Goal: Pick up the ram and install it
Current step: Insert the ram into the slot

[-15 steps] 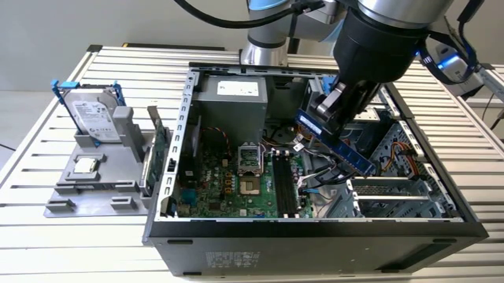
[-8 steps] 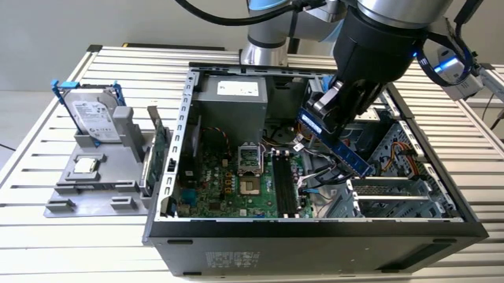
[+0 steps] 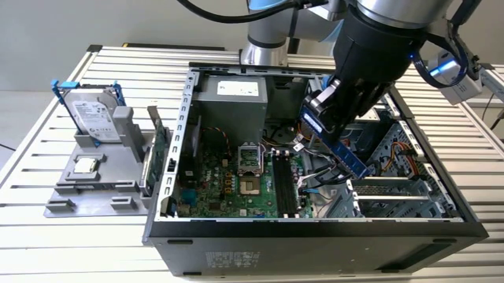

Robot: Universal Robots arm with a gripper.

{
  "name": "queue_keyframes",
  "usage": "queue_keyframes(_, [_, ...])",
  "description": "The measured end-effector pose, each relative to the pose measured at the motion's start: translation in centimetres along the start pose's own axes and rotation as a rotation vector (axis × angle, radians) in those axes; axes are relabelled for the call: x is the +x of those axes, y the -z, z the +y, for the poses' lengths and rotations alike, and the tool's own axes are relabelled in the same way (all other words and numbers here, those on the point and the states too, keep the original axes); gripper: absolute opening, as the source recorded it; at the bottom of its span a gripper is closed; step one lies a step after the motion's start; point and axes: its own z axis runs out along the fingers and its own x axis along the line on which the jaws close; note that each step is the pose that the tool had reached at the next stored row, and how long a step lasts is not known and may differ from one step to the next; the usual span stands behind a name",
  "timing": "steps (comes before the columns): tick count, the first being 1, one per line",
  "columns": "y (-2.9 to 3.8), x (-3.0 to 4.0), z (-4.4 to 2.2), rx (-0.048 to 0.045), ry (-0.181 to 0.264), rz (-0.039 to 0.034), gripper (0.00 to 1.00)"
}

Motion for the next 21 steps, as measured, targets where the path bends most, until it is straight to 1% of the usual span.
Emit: queue_keyframes(21, [-0.01, 0.04, 0.02, 0.0022, -0.215, -0.0066, 0.00])
